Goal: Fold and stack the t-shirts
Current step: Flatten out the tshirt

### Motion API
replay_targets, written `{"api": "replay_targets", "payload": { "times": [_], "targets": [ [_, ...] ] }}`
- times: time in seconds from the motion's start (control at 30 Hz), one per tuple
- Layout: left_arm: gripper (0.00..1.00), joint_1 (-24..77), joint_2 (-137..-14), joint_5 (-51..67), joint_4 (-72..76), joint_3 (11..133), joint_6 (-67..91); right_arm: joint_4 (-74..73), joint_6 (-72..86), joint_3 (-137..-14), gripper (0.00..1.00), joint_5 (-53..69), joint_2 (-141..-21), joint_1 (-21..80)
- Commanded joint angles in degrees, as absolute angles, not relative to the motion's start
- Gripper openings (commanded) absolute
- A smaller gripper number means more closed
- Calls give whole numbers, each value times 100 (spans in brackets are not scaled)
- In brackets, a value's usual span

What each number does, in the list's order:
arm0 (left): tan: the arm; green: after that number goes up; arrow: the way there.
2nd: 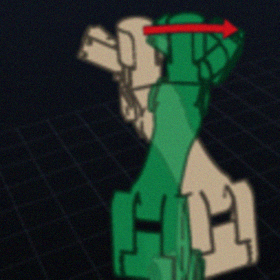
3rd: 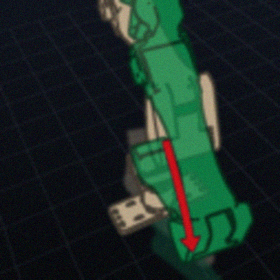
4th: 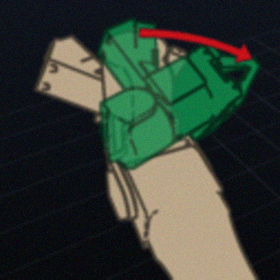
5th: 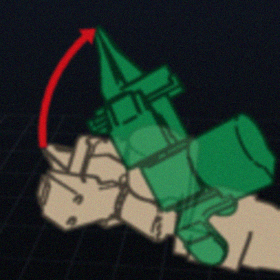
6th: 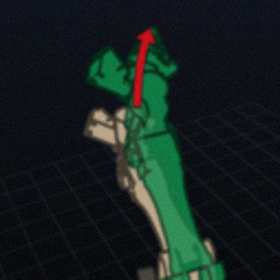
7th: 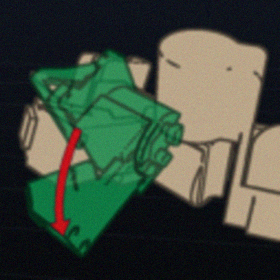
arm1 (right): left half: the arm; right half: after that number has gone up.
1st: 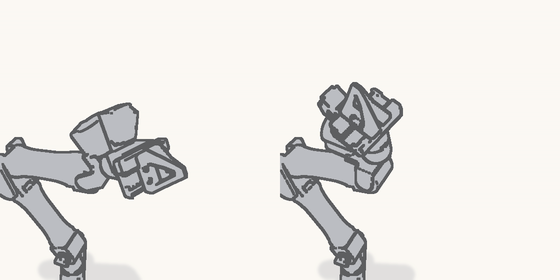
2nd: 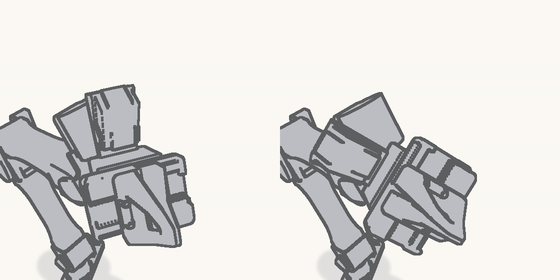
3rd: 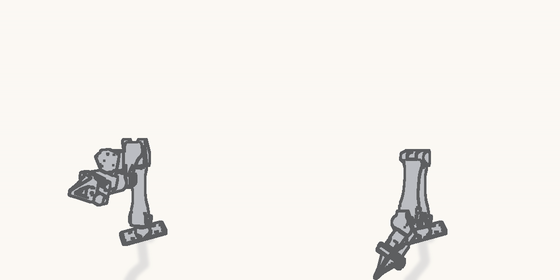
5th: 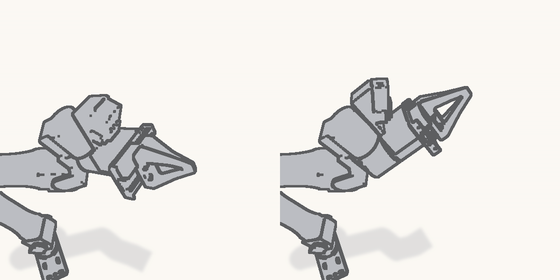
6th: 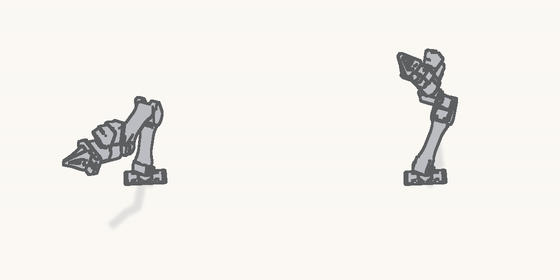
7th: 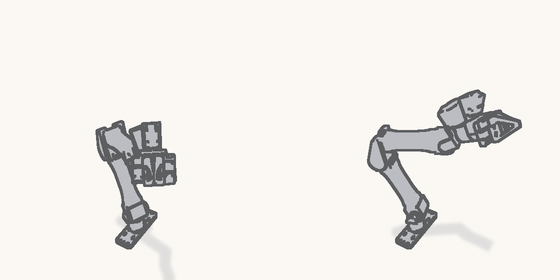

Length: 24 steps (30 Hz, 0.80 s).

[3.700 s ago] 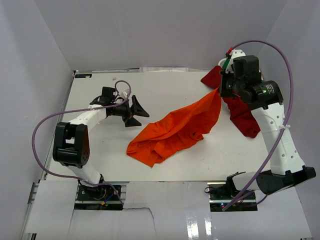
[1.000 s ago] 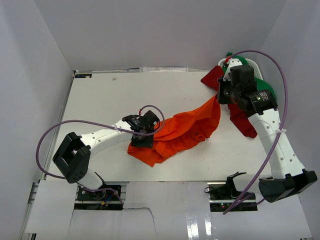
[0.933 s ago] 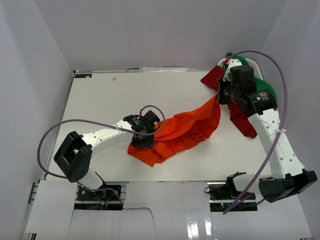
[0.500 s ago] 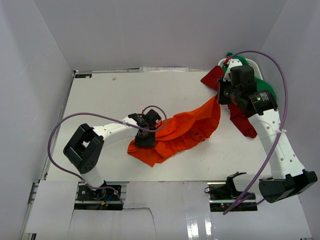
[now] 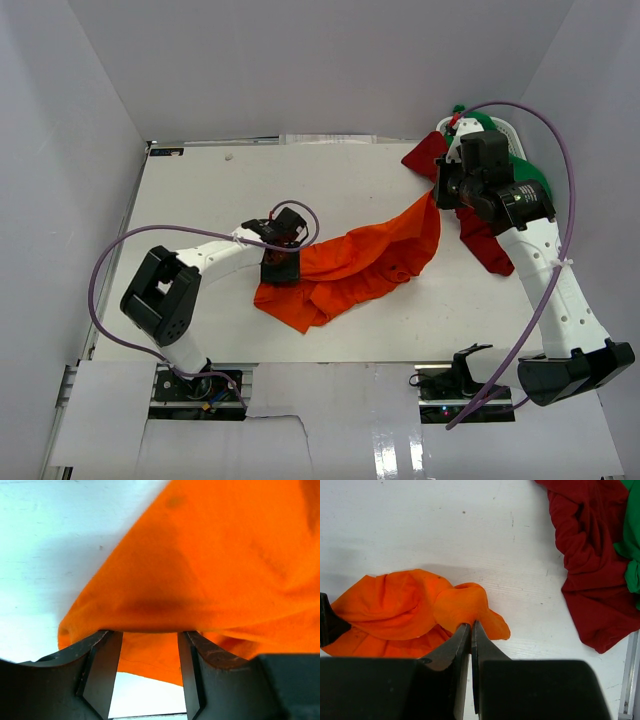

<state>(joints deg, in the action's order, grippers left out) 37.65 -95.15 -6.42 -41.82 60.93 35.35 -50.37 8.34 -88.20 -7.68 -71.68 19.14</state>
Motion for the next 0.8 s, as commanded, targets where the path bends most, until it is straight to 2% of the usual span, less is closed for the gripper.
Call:
{"api": "replay_targets", "payload": {
  "times": [0.0,0.2,0.37,0.77],
  "targets": [
    [58,3648,-9351,-571,-4069,6056,3480,-4764,747,-8745,8,-703,-7049,1898],
    [57,3542,-9395,-519,-4043,6012,3489,-4764,729,-8719,8,-677,-7058,1898],
    [40,3542,-9650,-299,-3982,5985,3480,-4729,712,-8684,8,-659,-7023,1898],
    [37,3542,-9721,-439,-4025,5959,3480,-4737,703,-8684,8,-642,-7005,1898]
  ]
}}
